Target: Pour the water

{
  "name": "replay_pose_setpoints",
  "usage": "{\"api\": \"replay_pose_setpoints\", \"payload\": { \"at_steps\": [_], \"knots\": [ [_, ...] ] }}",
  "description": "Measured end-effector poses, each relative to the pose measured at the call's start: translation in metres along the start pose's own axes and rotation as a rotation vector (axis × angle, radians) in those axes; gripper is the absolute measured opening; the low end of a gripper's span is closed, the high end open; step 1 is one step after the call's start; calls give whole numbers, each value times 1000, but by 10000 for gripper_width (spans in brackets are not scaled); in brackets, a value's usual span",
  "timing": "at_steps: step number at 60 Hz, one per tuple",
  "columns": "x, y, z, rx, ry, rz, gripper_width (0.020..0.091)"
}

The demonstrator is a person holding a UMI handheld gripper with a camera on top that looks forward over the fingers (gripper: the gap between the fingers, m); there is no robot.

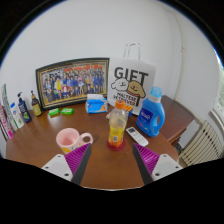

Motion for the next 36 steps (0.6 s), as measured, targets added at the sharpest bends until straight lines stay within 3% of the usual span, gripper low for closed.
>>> {"api": "replay_pose_setpoints", "payload": {
  "at_steps": [19,36],
  "knots": [
    [-23,42,173,15,11,79,854],
    [-39,55,230,25,-24,86,851]
  ]
}}
Point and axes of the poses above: the point between the fingertips, and its own axes, seen from behind it with the camera up: y to the left, x up, z backward, against the way the camera looks, the point moved 10 cm from there along z, backward, against the way the camera looks, and after that the axes turned 5 degrees about -x, right-handed, at the moved point
